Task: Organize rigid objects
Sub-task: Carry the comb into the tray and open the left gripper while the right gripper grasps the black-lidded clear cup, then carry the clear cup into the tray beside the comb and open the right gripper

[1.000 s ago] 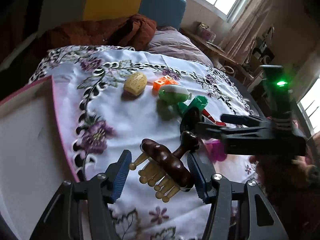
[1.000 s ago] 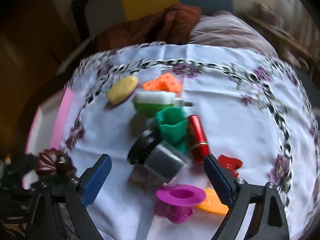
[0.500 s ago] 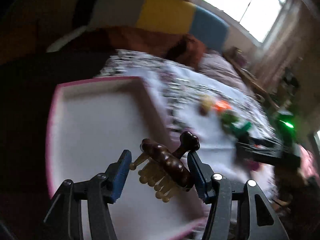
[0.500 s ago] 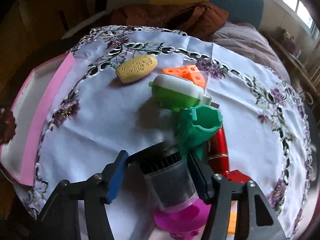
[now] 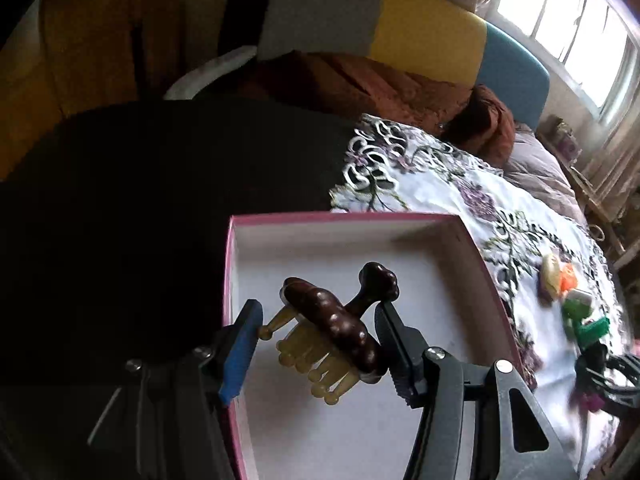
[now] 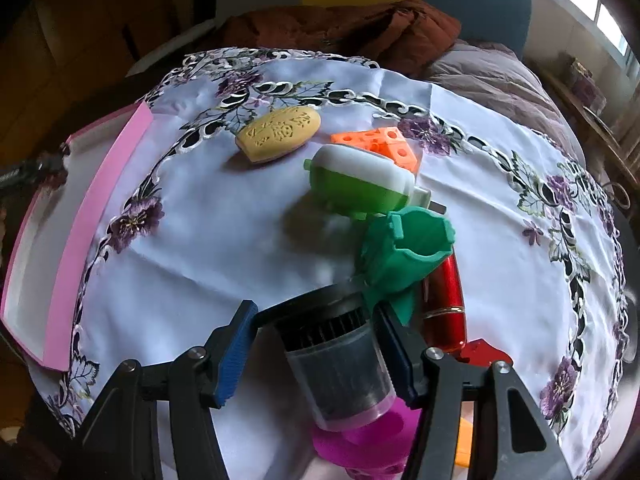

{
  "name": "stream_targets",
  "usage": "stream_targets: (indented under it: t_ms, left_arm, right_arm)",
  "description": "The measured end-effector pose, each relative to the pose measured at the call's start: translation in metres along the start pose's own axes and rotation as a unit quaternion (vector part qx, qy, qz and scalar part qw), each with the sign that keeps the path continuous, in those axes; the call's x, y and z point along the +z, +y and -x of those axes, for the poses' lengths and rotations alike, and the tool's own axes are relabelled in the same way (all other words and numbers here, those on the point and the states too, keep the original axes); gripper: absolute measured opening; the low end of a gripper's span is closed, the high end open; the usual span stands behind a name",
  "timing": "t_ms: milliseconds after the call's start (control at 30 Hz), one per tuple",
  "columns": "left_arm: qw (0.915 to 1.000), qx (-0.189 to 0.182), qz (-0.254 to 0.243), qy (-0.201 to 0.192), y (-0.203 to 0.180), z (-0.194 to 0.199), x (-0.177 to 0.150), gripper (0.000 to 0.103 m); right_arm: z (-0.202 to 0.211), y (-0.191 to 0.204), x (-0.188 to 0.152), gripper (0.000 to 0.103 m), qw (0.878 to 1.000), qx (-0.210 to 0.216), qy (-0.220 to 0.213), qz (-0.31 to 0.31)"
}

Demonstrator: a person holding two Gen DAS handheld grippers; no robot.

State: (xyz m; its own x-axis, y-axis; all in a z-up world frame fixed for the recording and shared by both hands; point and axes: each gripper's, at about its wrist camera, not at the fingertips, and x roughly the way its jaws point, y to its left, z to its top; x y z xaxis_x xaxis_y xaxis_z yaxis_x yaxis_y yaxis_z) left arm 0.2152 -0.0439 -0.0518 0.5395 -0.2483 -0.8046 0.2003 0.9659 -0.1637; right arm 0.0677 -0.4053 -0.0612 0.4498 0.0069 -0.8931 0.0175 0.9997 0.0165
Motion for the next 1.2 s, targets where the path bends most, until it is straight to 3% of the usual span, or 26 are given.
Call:
stream_targets:
  t_ms: [133,233,400,533,867,1067,1133,1200]
  left_arm:
    - [0.9998,-0.002,0.014,-0.013,0.004,0.008,0.005,0.073]
    - [0.9997,0.002,0.008,-0.022,0.001,0.028,-0.006,0.073]
    - [0.9986,0.006,-0.013,-0.051,-0.013,0.068,-0.044,0.073]
    - [0.9964,-0.001,-0.039,-0.075,-0.032,0.094,-0.075,0.088]
    - [0.9974,-0.048,-0.025,-0.047,-0.054,0.106,-0.112,0.088]
    - [0.9979,-0.035,-0.015,-0.053,-0.048,0.114,-0.119,0.089]
    - [0.9979,-0.026,-0.014,-0.059,-0.047,0.118,-0.12,0.089]
    - [0.9975,-0.022,-0.015,-0.065,-0.046,0.122,-0.121,0.09]
  right_arm:
    - [0.0,0.002,0.0,0.06,1.0,-0.004,-0.001,0.008]
    - [-0.001,0.003,0.0,0.059,1.0,0.0,0.0,0.008]
    - [-0.002,0.009,-0.001,0.058,1.0,0.004,0.001,0.021]
    - [-0.004,0.014,-0.002,0.058,1.0,0.014,0.007,0.028]
    - [-0.013,0.012,-0.005,0.054,0.999,0.03,0.031,0.016]
    - [-0.015,0.013,-0.004,0.054,0.999,0.025,0.032,0.02]
    - [-0.016,0.013,-0.003,0.057,0.999,0.02,0.033,0.022]
    - [-0.017,0.011,-0.003,0.068,0.999,0.014,0.036,0.018]
